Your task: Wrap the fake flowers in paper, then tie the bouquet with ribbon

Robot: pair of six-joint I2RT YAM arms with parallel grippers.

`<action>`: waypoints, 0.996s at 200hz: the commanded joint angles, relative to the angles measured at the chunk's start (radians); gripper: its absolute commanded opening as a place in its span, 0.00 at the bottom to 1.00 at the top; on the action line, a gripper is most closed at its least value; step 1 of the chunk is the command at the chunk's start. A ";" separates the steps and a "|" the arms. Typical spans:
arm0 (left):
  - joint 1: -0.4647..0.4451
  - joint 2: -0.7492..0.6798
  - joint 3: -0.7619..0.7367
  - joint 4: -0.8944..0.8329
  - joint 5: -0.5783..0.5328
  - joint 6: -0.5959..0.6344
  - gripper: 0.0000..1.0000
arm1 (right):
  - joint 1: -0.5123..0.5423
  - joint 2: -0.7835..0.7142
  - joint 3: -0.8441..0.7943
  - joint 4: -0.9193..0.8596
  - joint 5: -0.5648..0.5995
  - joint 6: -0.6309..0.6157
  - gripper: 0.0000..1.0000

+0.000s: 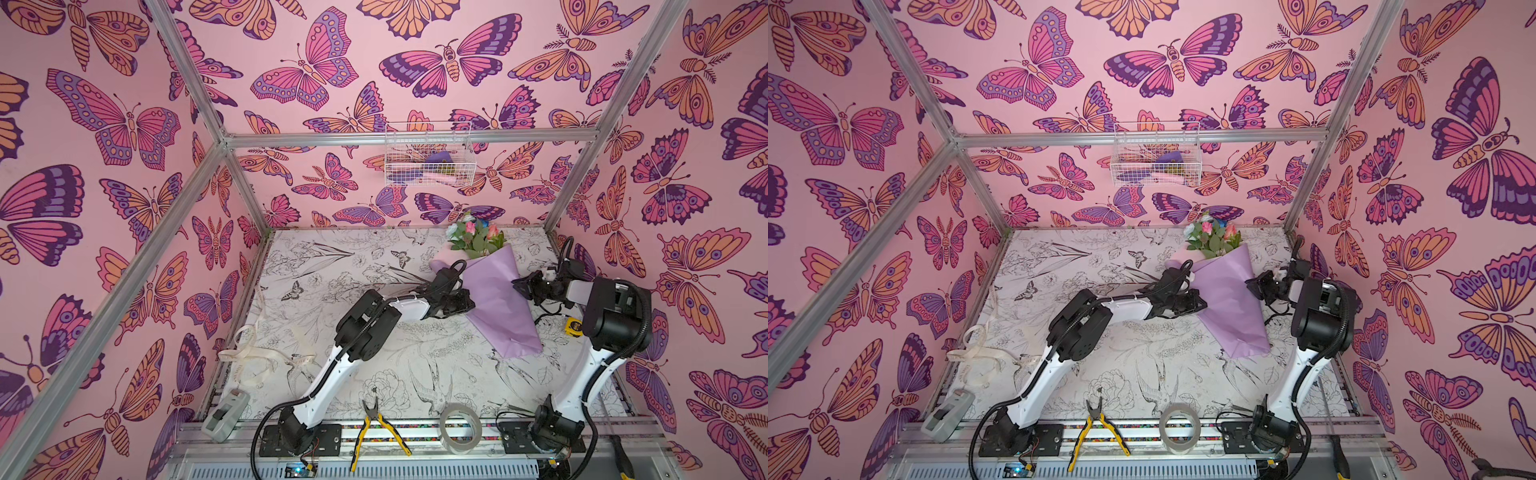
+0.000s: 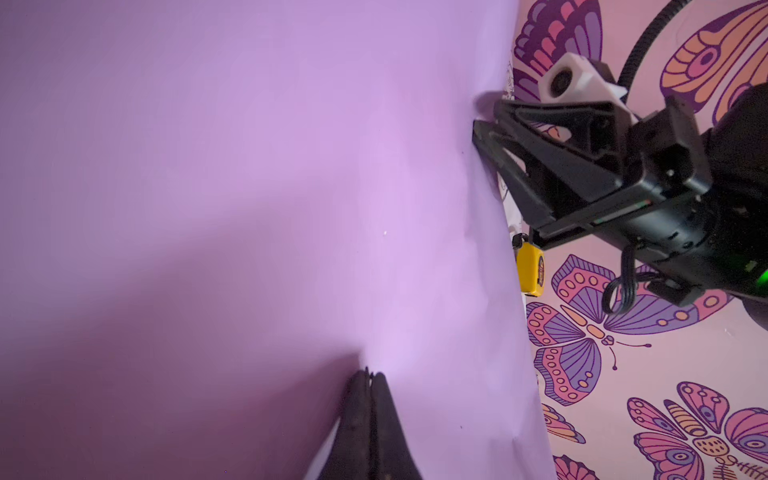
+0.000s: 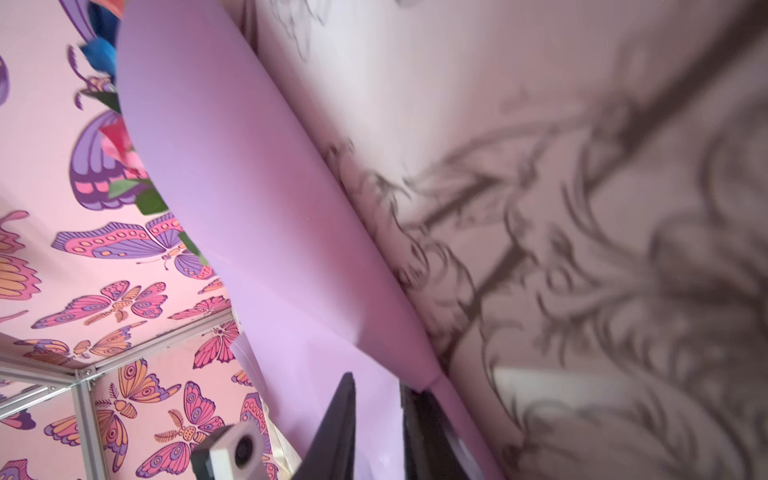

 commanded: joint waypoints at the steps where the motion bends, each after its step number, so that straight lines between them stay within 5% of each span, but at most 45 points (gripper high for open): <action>1: 0.007 0.059 0.004 -0.094 0.011 0.004 0.00 | 0.012 0.023 0.051 0.090 0.024 0.040 0.23; 70: 0.007 0.054 -0.008 -0.096 0.020 0.006 0.00 | 0.064 0.150 0.236 0.075 0.043 0.046 0.23; 145: 0.021 0.009 -0.090 -0.071 0.018 0.005 0.00 | 0.050 0.286 0.424 -0.144 0.126 -0.042 0.22; 199: 0.028 -0.001 -0.112 -0.045 0.026 0.003 0.00 | 0.044 0.008 0.243 -0.188 0.107 -0.101 0.28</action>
